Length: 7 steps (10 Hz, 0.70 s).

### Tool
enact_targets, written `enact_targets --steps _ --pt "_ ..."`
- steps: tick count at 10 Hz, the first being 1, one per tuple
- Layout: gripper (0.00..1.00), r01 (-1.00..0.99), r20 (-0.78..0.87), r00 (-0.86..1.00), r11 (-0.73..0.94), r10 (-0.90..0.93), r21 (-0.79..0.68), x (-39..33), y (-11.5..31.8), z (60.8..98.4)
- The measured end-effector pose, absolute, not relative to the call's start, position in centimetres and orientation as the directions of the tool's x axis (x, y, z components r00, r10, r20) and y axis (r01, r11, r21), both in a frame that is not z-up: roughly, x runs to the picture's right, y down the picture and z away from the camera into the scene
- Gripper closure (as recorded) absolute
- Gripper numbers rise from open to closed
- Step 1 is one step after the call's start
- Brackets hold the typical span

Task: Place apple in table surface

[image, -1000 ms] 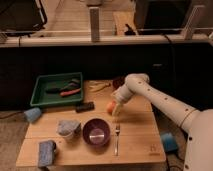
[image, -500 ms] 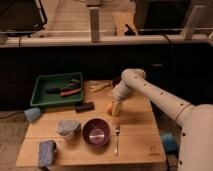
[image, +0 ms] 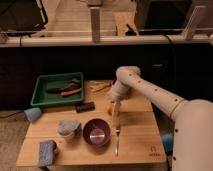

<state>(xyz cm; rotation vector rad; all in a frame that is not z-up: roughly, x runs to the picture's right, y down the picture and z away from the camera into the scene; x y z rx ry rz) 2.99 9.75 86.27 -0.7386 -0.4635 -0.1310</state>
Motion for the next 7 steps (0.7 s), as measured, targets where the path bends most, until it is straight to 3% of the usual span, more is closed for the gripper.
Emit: enact_targets --steps 7 --pt "0.20 0.276 0.452 0.891 0.737 0.045 -0.617 2.92 9.74 86.28"
